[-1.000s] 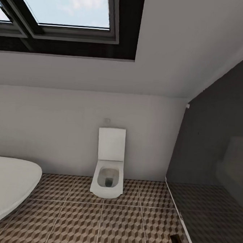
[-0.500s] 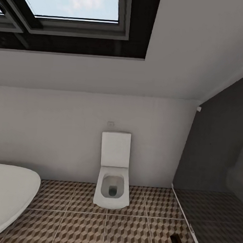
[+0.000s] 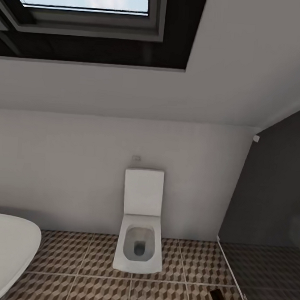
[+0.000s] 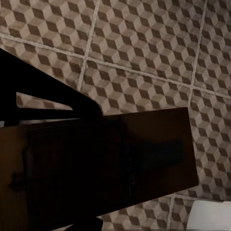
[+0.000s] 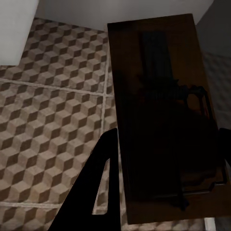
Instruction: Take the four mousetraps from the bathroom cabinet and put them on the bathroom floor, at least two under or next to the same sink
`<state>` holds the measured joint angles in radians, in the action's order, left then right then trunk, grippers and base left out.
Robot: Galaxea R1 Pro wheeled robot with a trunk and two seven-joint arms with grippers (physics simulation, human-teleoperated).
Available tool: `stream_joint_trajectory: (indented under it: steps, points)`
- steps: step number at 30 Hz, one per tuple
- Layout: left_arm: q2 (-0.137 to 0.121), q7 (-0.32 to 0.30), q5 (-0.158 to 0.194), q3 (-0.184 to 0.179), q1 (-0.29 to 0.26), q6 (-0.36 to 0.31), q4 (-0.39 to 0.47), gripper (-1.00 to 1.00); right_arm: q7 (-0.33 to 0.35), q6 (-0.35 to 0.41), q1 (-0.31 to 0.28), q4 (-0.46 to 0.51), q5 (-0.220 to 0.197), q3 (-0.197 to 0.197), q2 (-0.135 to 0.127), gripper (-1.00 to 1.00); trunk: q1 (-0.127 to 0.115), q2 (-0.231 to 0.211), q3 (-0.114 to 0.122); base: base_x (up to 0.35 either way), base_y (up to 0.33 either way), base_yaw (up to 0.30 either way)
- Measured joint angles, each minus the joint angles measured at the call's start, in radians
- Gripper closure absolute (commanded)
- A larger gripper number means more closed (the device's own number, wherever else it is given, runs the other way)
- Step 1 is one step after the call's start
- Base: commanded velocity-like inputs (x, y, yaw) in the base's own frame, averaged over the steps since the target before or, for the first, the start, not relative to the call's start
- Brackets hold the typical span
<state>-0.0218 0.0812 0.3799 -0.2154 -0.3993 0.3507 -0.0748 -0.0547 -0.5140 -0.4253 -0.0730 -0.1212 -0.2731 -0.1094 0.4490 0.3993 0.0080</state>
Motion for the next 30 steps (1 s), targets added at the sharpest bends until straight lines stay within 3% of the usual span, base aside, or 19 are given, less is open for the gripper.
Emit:
stream_joint_trajectory:
  steps: [17, 30]
  points:
    - [-0.005, 0.000, 0.000, 0.007, 0.000, 0.001, 0.000, 1.00, 0.000, 0.000, 0.000, 0.000, 0.000, 0.000, 0.000, 1.00, 0.000, 0.000, 0.000, 0.311, 0.085, 0.000]
    - [-0.002, 0.001, 0.000, 0.007, 0.000, 0.004, 0.000, 1.00, 0.000, 0.000, 0.000, 0.000, 0.000, 0.000, 0.000, 1.00, 0.001, 0.000, 0.000, 0.010, 0.003, 0.000]
